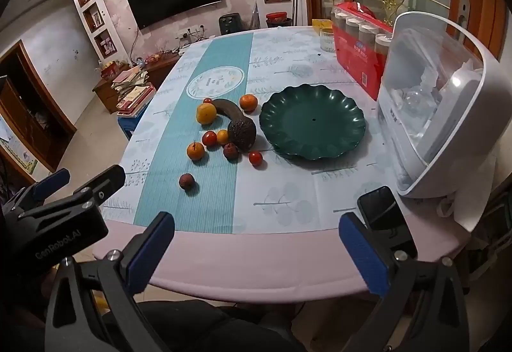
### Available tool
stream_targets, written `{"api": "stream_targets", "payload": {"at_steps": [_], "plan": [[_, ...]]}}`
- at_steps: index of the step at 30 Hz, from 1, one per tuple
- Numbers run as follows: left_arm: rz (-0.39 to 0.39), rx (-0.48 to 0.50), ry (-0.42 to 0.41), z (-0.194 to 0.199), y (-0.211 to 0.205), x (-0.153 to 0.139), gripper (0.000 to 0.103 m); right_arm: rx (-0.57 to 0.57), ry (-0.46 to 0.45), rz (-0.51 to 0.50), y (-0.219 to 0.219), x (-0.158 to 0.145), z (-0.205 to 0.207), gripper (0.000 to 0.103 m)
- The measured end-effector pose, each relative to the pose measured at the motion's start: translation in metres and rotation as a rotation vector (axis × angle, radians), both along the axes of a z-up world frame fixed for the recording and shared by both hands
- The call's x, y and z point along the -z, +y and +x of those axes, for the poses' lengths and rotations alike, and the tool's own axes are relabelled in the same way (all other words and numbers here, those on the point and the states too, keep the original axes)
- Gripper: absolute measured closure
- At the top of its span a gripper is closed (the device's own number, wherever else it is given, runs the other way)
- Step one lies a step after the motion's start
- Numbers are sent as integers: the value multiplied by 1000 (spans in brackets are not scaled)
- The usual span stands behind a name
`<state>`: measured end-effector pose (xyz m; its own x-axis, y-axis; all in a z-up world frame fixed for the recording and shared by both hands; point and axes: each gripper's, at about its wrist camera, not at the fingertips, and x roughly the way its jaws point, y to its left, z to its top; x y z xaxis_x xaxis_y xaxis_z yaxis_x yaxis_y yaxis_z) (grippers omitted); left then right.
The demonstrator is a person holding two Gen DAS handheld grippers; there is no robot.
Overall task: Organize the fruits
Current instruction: 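Move both tools toward the loose fruits on the teal runner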
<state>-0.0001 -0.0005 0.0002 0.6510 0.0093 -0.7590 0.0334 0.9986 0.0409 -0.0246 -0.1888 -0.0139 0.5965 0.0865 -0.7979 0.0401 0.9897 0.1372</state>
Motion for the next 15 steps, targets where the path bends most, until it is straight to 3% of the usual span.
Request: {"api": "stream_targets", "payload": {"at_steps": [15], "plan": [[-30, -9, 6, 2, 9, 1, 3, -5, -6, -4, 11, 6, -2, 0]]}}
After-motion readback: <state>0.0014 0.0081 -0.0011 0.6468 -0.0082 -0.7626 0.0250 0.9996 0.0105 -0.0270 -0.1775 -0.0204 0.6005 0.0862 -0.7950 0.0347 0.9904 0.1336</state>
